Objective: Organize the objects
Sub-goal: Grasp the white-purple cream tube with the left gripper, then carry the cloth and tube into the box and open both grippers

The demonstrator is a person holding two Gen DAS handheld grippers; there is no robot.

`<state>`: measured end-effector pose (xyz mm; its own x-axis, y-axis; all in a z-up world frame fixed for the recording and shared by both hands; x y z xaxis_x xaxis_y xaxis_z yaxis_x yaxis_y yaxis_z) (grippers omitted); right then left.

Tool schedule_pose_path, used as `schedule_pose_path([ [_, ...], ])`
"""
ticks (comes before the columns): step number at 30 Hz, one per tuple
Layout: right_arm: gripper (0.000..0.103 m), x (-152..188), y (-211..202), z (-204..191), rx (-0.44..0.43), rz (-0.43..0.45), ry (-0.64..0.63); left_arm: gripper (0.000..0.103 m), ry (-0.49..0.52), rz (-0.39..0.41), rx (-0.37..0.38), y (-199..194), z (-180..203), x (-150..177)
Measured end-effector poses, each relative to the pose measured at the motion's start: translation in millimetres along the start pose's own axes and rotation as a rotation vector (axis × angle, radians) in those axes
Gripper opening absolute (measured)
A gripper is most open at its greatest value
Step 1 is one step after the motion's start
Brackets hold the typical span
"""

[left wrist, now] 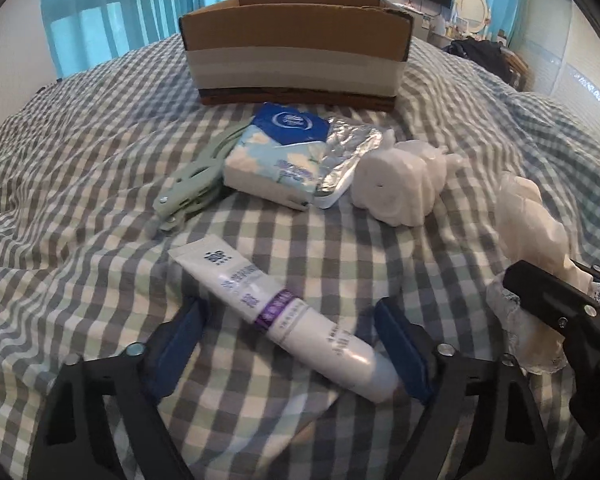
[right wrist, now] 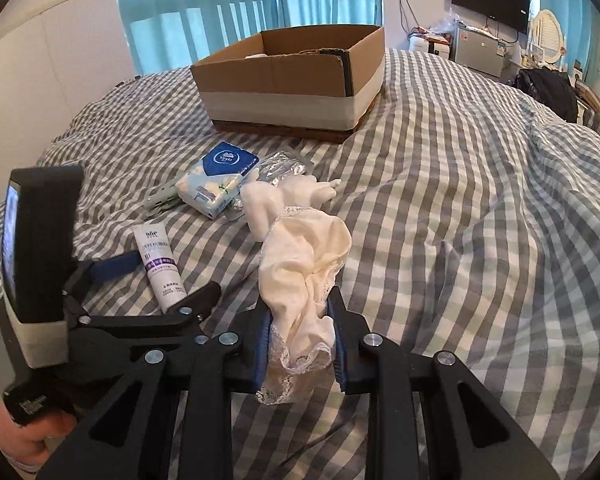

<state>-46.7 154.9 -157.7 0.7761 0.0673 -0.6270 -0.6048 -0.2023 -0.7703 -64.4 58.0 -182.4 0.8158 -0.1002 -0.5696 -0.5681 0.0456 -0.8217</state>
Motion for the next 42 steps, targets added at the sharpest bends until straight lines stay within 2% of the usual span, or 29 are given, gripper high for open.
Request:
schedule_pose_path([
  [2, 0.025, -0.5, -2.0, -1.0, 0.006, 0.009, -0.002, 0.058, 0.012, 0.010, 0.021, -3.0, 1.9, -0.2],
  [3, 0.025, -0.7, -3.8, -1.6, 0.010, 0.014, -0.004, 0.037, 0.022, 0.008, 0.053, -3.5, 3.6, -0.3],
  [4, 0.025, -0.9, -5.6, -2.1, 0.013, 0.019, -0.007, 0.029, 0.027, 0.000, 0.078, -3.8, 4.9, 0.3],
  [6, 0.025, -0.6, -10.1, -3.3, 0.018, 0.028, -0.014, 0.022, 0.018, -0.005, 0.108, -6.5, 4.4, 2.7],
  [8, 0.025, -0.2, -14.4, -4.6, 0.023, 0.035, -0.019, 0.021, 0.012, -0.003, 0.121, -11.4, 3.1, 4.8],
  [11, 0.025, 0.2, -21.9, -5.8, 0.027, 0.045, -0.021, 0.021, 0.010, 0.005, 0.094, -20.7, -3.0, 7.0],
  [18, 0.025, -6.8, -47.2, -18.8, -0.001, 0.086, -0.046, 0.021, -0.084, 0.123, 0.036, -64.2, -36.1, -3.2],
  [22, 0.025, -20.0, -64.7, -29.8, -0.024, 0.124, -0.078, 0.021, -0.088, 0.183, 0.018, -85.2, -44.2, -20.8],
  [30, 0.025, -75.1, -88.8, -45.2, -0.052, 0.223, -0.141, 0.021, -0.067, 0.316, 0.017, -114.4, -48.1, -81.0],
  [38, 0.025, -135.4, -83.9, -45.7, -0.047, 0.296, -0.149, 0.021, -0.060, 0.346, 0.024, -106.7, -48.3, -133.7],
  [42, 0.025, -159.8, -67.6, -43.2, -0.047, 0.305, -0.149, 0.021, -0.059, 0.329, 0.030, -93.2, -48.5, -152.4],
])
Point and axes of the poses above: each gripper's, at about its wrist camera, not at the fingertips, and y roughly the way its jaws point, z to its right, x to its underside, the point moved 3 cm from there along y, roughly the way its jaws point, and after that the axes turned 4 degrees about y, right-handed, at the moved point
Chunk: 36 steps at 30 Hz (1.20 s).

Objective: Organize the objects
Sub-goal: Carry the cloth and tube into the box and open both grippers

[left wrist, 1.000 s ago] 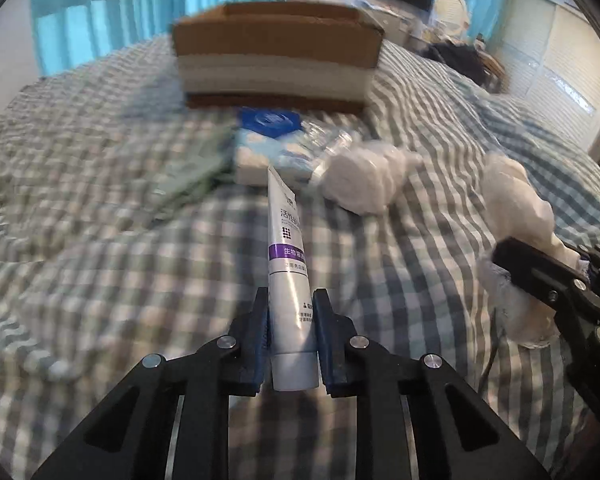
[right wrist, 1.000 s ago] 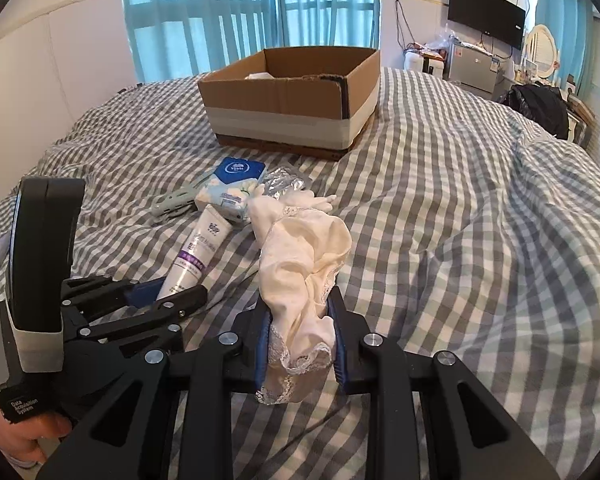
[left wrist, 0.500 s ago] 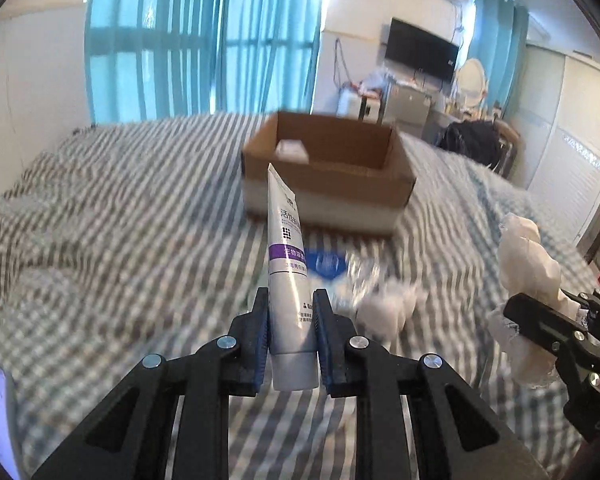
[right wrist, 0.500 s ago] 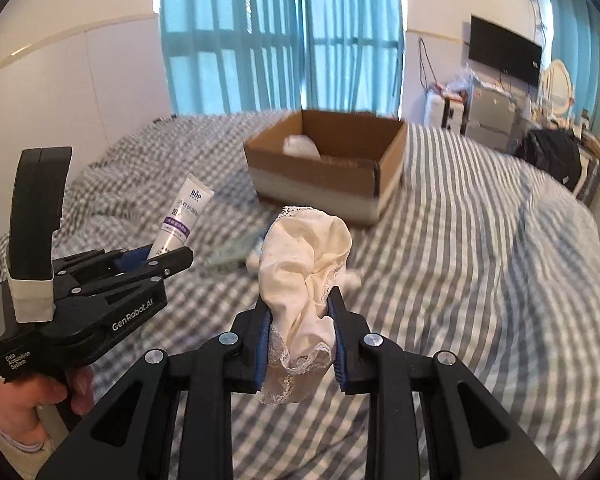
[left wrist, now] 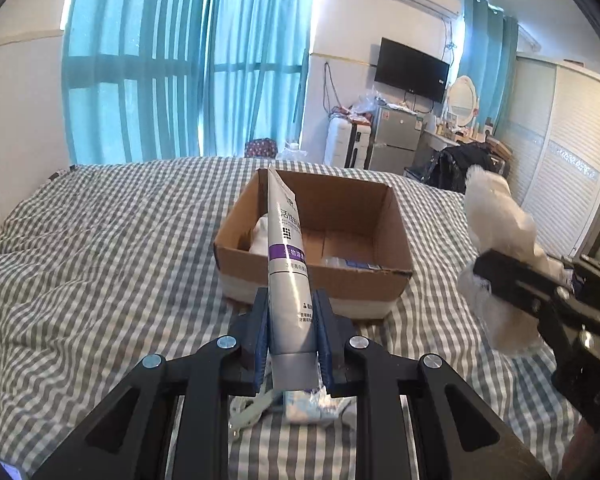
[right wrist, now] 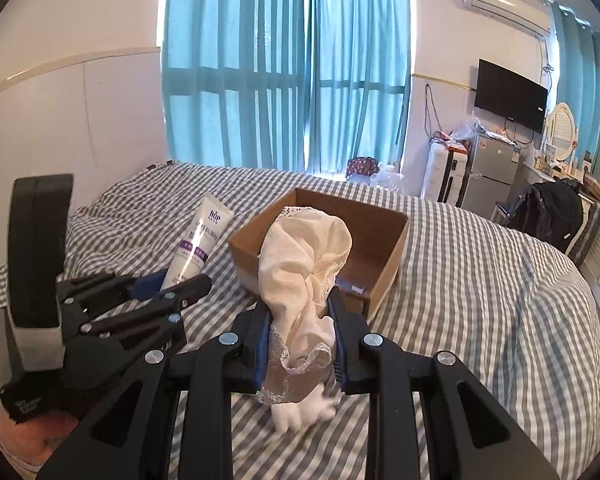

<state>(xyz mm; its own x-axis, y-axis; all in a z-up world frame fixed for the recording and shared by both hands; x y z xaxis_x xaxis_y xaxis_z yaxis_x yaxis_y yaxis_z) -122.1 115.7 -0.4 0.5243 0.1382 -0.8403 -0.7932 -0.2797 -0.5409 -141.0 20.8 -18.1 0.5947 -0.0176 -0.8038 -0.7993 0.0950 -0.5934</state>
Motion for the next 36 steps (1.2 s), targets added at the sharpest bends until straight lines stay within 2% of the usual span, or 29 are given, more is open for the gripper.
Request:
schedule_pose_path([
  [10, 0.024, -46.0, 55.7, 20.5, 0.020, 0.023, -0.001, 0.021, 0.045, 0.031, -0.015, 43.8, 1.8, -49.8],
  [19, 0.024, -71.2, 108.8, 46.7, 0.030, 0.017, 0.046, 0.021, 0.101, 0.009, -0.047, 103.2, 3.1, -78.0],
  [24, 0.024, -76.3, 146.5, 61.6, 0.043, -0.018, 0.072, 0.021, 0.137, -0.013, -0.032, 137.8, 4.7, -76.7],
  [33, 0.025, -57.3, 197.6, 79.3, 0.046, -0.097, 0.119, 0.021, 0.142, -0.090, -0.011, 183.2, -0.6, -56.9],
  [36, 0.026, -52.8, 202.9, 84.6, 0.038, -0.106, 0.140, 0.021, 0.128, -0.120, 0.007, 192.2, -2.6, -51.8],
])
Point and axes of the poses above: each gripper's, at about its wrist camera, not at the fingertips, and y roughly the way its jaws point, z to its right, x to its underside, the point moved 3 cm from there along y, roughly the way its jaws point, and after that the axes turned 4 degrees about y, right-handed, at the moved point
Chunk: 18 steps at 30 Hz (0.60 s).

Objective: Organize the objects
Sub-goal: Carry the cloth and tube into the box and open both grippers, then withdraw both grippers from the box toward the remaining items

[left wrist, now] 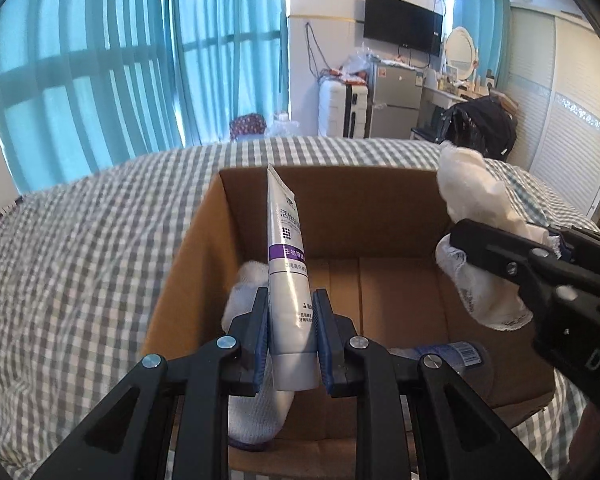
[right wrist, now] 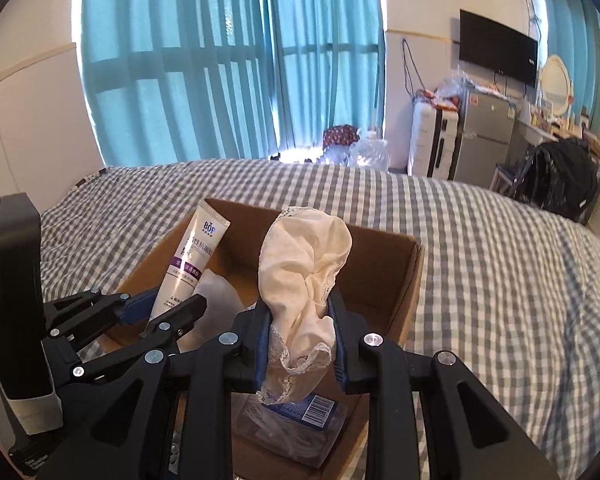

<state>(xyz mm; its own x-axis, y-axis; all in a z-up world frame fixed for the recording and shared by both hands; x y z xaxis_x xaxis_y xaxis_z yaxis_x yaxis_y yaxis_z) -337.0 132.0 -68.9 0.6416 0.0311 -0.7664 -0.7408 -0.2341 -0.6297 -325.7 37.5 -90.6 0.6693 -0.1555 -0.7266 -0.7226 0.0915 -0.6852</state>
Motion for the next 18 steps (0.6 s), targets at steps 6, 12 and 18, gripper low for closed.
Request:
schedule_pose_path([
  [6, 0.048, -2.1, -12.1, 3.1, 0.002, 0.029, 0.031, 0.025, -0.001, -0.009, 0.009, -4.3, -1.1, 1.1],
  [12, 0.073, -11.1, -49.8, 9.2, 0.011, 0.087, 0.064, 0.073, -0.025, 0.031, -0.007, -34.3, -1.6, -4.4],
  [18, 0.096, -25.8, -113.2, 10.4, 0.045, 0.162, 0.092, 0.087, -0.014, 0.072, -0.041, -87.0, -0.4, -14.3],
])
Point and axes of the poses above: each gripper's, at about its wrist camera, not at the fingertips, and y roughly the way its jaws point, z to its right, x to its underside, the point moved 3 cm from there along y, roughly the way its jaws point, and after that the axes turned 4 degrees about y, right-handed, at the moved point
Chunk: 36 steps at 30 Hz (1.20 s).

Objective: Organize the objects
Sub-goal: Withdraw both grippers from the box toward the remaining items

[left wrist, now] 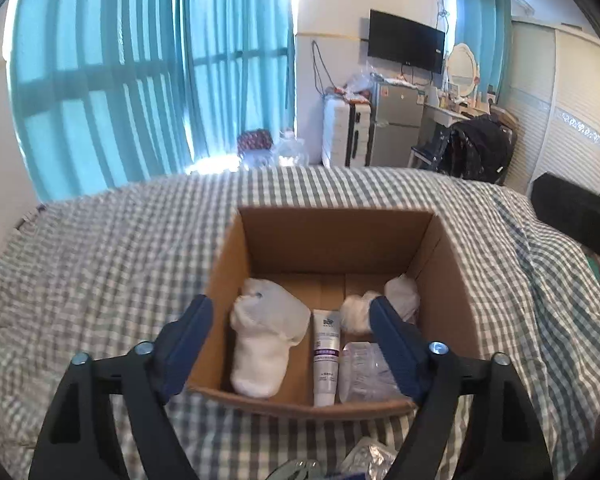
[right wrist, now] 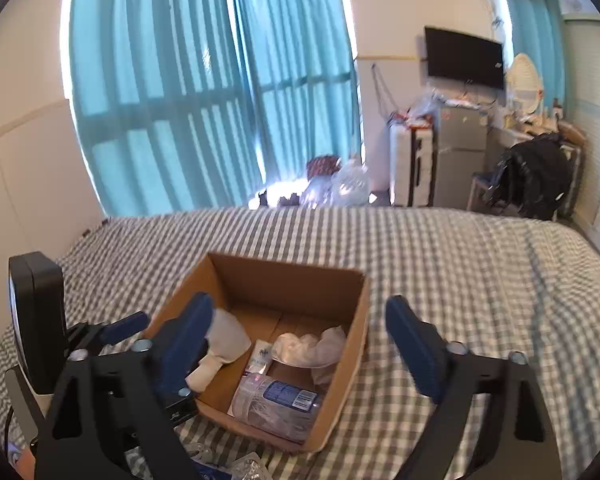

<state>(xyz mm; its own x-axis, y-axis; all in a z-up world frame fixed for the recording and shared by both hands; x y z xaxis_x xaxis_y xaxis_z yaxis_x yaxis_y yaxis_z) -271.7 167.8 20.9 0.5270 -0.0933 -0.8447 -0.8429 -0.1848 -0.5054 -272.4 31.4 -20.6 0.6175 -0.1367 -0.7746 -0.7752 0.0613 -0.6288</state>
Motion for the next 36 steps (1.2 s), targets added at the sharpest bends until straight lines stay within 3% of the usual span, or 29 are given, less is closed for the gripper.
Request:
schedule_pose_path([
  [5, 0.103, -14.0, -58.8, -13.9, 0.021, 0.069, -0.060, 0.103, -0.002, 0.092, -0.011, -60.3, -4.7, -10.9],
  [13, 0.103, -21.6, -148.4, -34.0, 0.080, 0.148, -0.115, 0.103, -0.014, 0.168, -0.049, -144.0, -14.4, -13.5],
  [21, 0.103, -6.1, -208.2, -52.5, 0.066, 0.170, -0.154, 0.103, -0.015, 0.201, -0.063, -200.2, -22.5, 5.6],
  [28, 0.103, 40.5, -215.2, -64.5, 0.021, 0.112, -0.183, 0.103, -0.009, 0.127, -0.034, -189.2, -26.0, 50.0],
  [32, 0.103, 76.2, -188.3, -60.4, 0.019, 0.063, -0.198, 0.103, -0.004, 0.056, -0.061, -160.8, -25.0, 88.0],
  [36, 0.103, 115.7, -136.3, -48.7, 0.031, -0.019, -0.202, 0.103, -0.015, -0.023, -0.091, -119.9, -25.0, 135.1],
])
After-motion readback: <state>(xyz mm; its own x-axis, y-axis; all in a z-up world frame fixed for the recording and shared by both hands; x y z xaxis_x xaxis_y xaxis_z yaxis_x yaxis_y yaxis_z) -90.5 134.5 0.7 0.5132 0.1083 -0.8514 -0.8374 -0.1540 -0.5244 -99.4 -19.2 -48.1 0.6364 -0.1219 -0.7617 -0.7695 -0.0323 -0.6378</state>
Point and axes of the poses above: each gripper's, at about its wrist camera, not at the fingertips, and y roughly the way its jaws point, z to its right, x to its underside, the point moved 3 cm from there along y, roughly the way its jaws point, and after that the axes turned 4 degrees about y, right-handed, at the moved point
